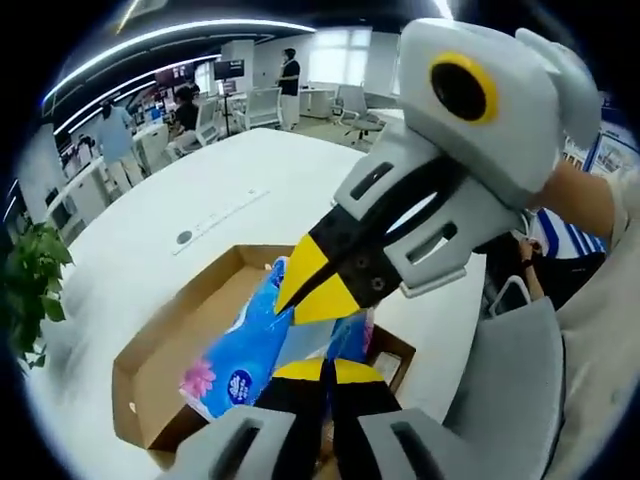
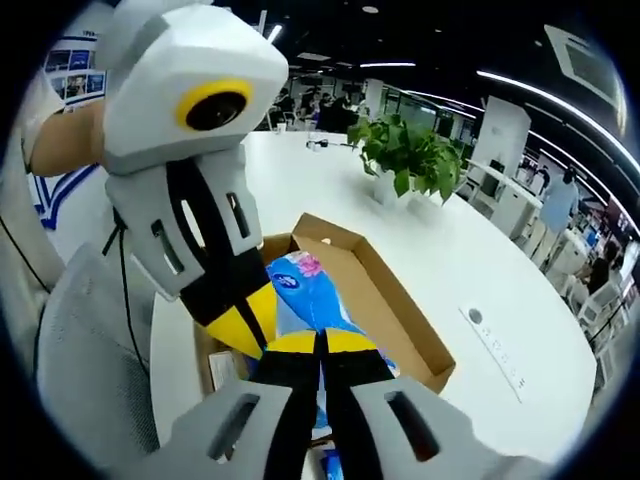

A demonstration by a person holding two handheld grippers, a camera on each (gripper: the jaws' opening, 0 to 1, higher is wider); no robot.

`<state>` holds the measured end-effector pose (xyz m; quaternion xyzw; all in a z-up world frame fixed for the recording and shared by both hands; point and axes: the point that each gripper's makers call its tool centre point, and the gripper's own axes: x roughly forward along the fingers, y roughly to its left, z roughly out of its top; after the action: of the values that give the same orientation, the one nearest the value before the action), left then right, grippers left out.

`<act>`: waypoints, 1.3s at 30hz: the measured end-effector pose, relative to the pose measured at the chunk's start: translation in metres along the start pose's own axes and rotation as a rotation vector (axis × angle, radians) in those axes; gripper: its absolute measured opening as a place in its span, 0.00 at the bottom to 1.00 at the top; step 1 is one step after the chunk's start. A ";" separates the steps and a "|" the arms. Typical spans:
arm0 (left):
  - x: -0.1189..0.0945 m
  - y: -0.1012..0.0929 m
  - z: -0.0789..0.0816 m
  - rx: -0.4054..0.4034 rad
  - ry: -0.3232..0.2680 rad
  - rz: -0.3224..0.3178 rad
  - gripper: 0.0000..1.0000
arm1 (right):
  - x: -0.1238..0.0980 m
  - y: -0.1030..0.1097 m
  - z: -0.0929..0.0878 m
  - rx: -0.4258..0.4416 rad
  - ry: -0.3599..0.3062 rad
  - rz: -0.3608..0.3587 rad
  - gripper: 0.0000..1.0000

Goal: Operate the shoe box by opening the lid, removing the specified soft item, and placing it in the target area until the item is outside and the box remains undamaged.

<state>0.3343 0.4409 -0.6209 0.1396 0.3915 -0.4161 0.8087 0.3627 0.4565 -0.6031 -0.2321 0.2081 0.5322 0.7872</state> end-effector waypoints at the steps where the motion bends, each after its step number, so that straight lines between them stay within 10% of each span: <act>1: -0.001 -0.002 0.003 0.004 -0.007 -0.002 0.00 | -0.003 0.000 0.000 0.000 -0.001 -0.002 0.00; 39: 0.068 -0.110 0.101 0.218 -0.052 -0.200 0.00 | -0.129 -0.048 -0.085 0.199 0.018 -0.131 0.00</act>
<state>0.3244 0.2795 -0.5949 0.1763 0.3348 -0.5381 0.7532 0.3565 0.2954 -0.5908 -0.1708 0.2513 0.4541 0.8376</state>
